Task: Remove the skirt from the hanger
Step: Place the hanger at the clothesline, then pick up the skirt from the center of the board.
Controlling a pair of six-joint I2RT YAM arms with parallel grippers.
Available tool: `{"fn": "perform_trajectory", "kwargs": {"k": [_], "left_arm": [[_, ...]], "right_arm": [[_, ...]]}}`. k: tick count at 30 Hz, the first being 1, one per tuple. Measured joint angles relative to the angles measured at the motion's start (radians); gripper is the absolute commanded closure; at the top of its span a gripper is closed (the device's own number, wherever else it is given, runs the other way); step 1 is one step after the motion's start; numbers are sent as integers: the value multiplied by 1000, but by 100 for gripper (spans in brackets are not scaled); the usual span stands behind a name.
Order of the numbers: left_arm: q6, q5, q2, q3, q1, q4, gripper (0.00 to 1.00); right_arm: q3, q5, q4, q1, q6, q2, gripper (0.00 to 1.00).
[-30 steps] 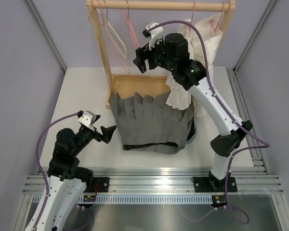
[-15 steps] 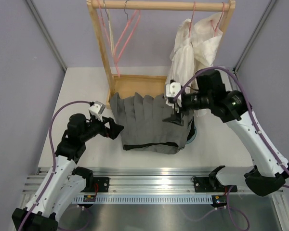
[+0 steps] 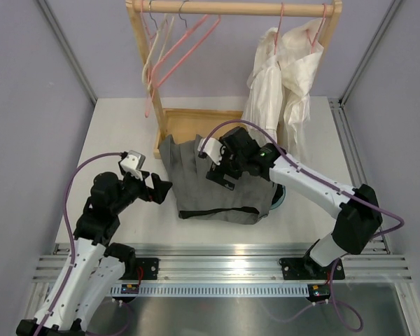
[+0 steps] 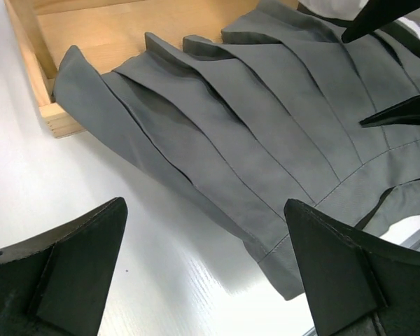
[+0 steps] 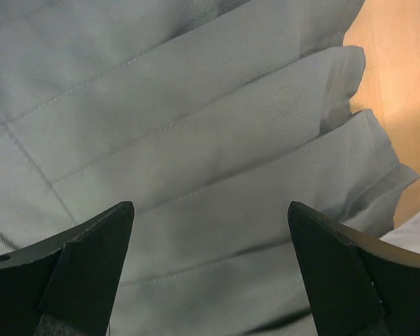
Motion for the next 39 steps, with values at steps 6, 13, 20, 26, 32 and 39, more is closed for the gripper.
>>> {"fn": "perform_trajectory", "kwargs": {"k": [6, 13, 20, 26, 32, 39], "left_arm": [[5, -14, -2, 0, 0, -5, 1], [6, -16, -13, 0, 0, -5, 1], [7, -18, -21, 0, 0, -5, 1], [7, -18, -20, 0, 0, -5, 1], [7, -18, -20, 0, 0, -5, 1], [7, -16, -33, 0, 0, -5, 1]], "right_arm": [[-23, 109, 64, 31, 54, 67, 7], [-3, 103, 31, 31, 85, 153, 61], [156, 16, -94, 16, 100, 170, 98], [297, -111, -214, -60, 69, 103, 100], [433, -244, -294, -114, 37, -31, 100], [645, -383, -332, -160, 52, -80, 100]]}}
